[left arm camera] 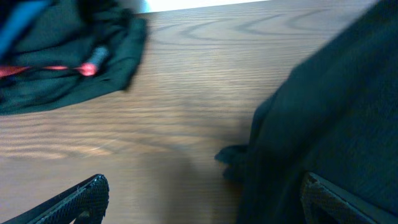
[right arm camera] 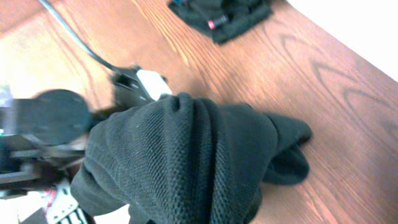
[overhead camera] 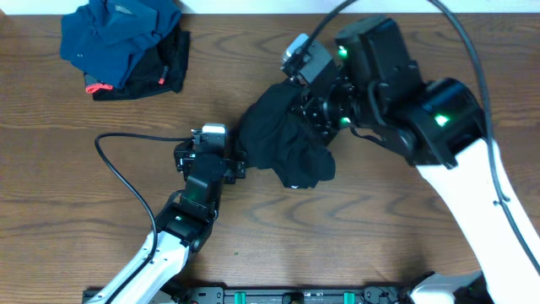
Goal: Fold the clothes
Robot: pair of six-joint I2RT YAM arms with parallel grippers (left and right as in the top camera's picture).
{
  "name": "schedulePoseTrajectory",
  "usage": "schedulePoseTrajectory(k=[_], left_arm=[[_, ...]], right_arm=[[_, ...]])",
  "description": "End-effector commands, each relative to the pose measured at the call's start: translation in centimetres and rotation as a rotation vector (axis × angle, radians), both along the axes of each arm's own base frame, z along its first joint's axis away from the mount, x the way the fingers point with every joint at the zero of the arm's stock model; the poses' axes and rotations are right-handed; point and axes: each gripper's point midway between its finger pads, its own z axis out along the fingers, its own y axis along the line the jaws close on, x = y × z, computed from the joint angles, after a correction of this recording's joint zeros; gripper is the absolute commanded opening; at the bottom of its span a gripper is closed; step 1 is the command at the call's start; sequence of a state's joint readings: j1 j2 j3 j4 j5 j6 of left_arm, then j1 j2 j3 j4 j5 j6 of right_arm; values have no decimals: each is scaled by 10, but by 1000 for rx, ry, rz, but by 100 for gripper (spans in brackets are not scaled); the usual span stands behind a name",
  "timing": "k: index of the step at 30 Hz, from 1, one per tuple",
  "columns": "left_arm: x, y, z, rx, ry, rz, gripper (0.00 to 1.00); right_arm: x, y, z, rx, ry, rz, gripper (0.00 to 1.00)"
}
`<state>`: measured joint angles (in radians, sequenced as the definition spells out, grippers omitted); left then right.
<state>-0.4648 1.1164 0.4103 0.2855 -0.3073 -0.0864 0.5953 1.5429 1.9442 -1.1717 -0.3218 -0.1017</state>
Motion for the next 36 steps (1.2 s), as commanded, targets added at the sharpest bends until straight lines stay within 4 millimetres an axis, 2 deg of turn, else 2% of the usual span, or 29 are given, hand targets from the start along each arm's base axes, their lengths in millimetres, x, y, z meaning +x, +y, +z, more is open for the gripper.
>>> schedulePoseTrajectory(k=[1,8,11,15,17,27,28,31,35,36], left_arm=[[0,-25,6,-86,3,-116,98],[9,-31,0,-95,-8,-125,98],[10,-44,-5,-123,2,-184,98],[1,-70,-9,-189,41,-326,98],[-2,-77,-9,-207,49,-366,98],[-14,-97,-4,-266,64,-487,98],[-14,-97,-4,-267,63,-488,90],[-13,-98,-2,-268,56,-488,56],[-11,-99,3,-274,32,-491,22],[-10,-99,5,-275,24,-492,10]], right_arm=[[-22,-1,37,108,-33,22,1],[-37,-2,51,158,-31,49,1],[-39,-2,52,162,-32,52,1],[-35,-5,52,156,-36,36,1],[-34,-6,52,156,-36,31,1],[-29,-10,52,158,-32,9,1],[-29,-10,52,158,-33,9,1],[-29,-10,52,162,-27,4,1],[-30,-11,52,166,-18,-2,1],[-30,-11,51,169,-12,-8,1]])
